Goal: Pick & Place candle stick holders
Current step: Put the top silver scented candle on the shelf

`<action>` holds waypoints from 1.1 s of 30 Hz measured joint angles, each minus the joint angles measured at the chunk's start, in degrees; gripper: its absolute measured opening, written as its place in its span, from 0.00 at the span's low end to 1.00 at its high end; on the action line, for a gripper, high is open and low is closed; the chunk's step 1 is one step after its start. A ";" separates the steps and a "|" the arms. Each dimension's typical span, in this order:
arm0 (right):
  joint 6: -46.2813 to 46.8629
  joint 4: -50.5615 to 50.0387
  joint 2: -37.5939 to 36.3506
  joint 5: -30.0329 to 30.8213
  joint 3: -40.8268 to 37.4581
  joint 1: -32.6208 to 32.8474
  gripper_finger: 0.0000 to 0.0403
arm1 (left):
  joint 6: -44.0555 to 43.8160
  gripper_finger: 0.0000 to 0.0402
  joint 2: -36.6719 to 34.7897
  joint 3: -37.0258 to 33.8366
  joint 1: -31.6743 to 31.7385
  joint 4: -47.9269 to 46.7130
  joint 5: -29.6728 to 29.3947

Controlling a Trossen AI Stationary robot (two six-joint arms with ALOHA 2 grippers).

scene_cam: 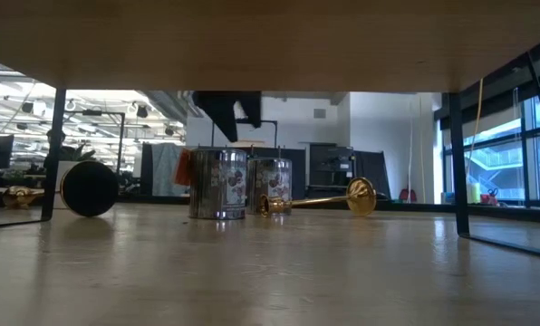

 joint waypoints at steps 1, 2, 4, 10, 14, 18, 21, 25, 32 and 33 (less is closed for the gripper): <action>-0.02 0.00 0.00 0.70 0.00 0.00 0.36 | 2.14 1.00 -0.02 0.00 0.85 -0.30 0.03; 0.06 0.00 0.00 1.05 0.00 -0.06 0.36 | 4.19 1.00 -0.02 0.00 1.98 -0.53 0.81; 0.06 0.00 0.00 1.12 0.00 -0.08 0.36 | 8.09 1.00 0.48 0.00 4.83 -0.78 2.60; -0.03 0.02 0.00 1.11 0.00 -0.09 0.36 | 19.25 1.00 1.55 0.02 13.33 0.54 4.43; -0.09 0.01 0.00 1.11 0.00 -0.11 0.36 | 28.02 1.00 1.55 0.08 17.47 2.84 3.91; -0.17 0.00 0.00 1.10 0.00 -0.11 0.36 | 34.64 1.00 2.65 1.41 19.67 3.43 5.65; -0.35 0.02 0.00 1.12 0.00 -0.36 0.36 | 38.87 1.00 4.81 2.54 19.81 2.34 7.26; -0.36 0.04 0.00 1.14 0.00 -0.90 0.36 | 42.40 1.00 8.35 6.77 18.02 2.29 7.68; -0.37 0.02 0.00 1.14 0.00 -1.11 0.36 | 47.66 1.00 15.67 16.08 16.36 -3.08 7.77; -0.37 0.02 0.02 1.14 0.00 -1.11 0.36 | 48.30 1.00 16.58 16.73 16.26 -3.51 7.70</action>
